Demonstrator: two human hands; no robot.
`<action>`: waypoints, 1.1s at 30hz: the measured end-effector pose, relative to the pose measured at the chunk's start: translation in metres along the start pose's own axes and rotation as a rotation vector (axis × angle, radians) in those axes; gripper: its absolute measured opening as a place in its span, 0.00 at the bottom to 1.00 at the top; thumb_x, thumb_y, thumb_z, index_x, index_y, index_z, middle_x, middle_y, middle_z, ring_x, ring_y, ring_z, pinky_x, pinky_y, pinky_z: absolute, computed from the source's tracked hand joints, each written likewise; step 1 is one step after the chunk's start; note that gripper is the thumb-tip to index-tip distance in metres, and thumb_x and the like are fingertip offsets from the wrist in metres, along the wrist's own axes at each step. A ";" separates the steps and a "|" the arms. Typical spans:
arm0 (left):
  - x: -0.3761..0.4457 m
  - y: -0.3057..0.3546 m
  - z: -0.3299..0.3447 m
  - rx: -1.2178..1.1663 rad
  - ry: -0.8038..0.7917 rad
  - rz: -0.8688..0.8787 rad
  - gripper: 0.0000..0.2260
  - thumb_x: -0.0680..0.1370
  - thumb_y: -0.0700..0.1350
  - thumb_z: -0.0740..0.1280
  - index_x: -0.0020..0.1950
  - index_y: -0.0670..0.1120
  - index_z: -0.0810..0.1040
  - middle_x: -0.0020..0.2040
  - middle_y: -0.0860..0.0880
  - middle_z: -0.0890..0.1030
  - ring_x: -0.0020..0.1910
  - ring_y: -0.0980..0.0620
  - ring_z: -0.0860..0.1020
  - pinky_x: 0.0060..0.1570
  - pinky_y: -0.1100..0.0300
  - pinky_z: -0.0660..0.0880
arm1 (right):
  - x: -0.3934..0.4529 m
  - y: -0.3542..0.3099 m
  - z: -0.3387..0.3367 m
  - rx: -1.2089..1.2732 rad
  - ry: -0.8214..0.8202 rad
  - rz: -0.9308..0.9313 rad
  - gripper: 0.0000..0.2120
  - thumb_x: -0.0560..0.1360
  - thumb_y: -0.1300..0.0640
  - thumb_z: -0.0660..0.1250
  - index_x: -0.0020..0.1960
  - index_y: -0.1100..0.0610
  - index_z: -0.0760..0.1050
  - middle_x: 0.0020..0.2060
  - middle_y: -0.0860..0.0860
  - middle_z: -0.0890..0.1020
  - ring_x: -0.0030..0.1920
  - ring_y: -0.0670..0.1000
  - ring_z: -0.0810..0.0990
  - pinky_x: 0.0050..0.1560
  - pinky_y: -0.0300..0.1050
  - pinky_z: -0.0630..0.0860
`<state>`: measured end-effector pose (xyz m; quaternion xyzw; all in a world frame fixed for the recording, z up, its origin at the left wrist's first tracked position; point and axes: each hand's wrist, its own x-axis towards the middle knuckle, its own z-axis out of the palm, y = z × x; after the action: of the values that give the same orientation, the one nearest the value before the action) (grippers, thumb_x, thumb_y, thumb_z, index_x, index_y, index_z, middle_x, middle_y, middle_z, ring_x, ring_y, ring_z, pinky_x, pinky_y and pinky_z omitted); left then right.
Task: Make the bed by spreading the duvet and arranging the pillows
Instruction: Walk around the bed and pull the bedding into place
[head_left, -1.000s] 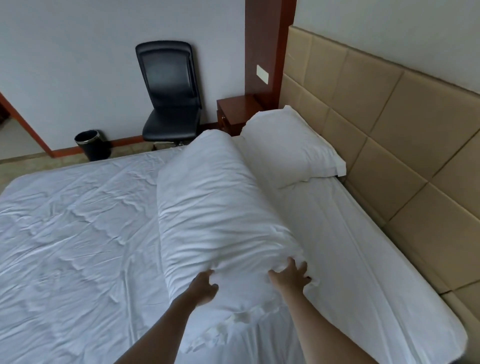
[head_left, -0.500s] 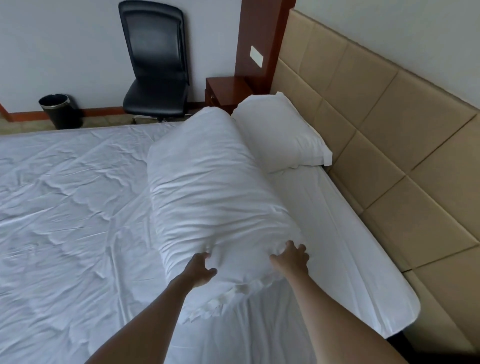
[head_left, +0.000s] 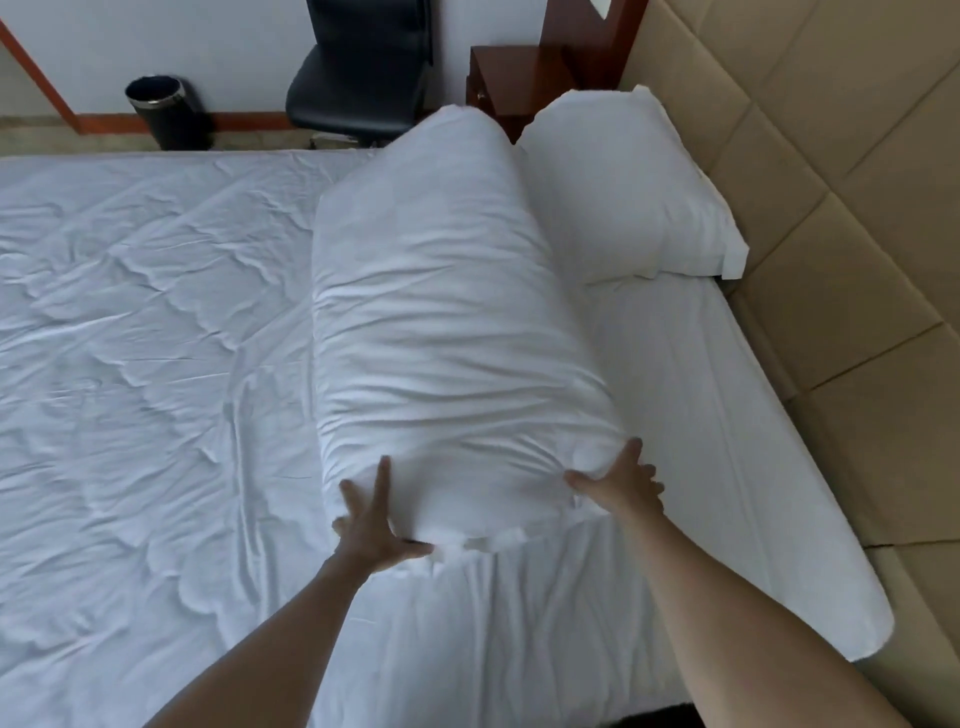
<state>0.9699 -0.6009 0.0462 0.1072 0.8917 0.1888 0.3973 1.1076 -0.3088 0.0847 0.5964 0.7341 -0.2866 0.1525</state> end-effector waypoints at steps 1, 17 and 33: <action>0.002 -0.002 0.008 0.000 0.030 0.001 0.65 0.57 0.62 0.80 0.66 0.73 0.25 0.76 0.39 0.32 0.76 0.35 0.50 0.71 0.43 0.59 | 0.013 0.004 0.000 0.019 -0.032 0.004 0.58 0.61 0.37 0.78 0.77 0.54 0.46 0.71 0.63 0.63 0.69 0.66 0.65 0.66 0.62 0.68; 0.040 0.024 0.041 0.506 0.240 -0.134 0.34 0.72 0.41 0.66 0.76 0.48 0.55 0.67 0.48 0.67 0.61 0.45 0.74 0.59 0.51 0.73 | 0.128 0.028 0.041 0.216 -0.248 -0.086 0.55 0.54 0.39 0.83 0.73 0.59 0.63 0.67 0.56 0.75 0.66 0.58 0.75 0.62 0.48 0.74; -0.010 0.041 0.026 0.392 0.442 -0.106 0.12 0.68 0.34 0.63 0.46 0.46 0.79 0.47 0.43 0.82 0.50 0.39 0.80 0.47 0.51 0.75 | 0.086 0.036 -0.017 0.448 -0.368 -0.160 0.23 0.65 0.51 0.80 0.55 0.60 0.78 0.48 0.52 0.83 0.46 0.53 0.82 0.33 0.39 0.73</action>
<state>0.9982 -0.5604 0.0545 0.0913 0.9804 0.0108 0.1745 1.1231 -0.2265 0.0404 0.4935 0.6571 -0.5560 0.1246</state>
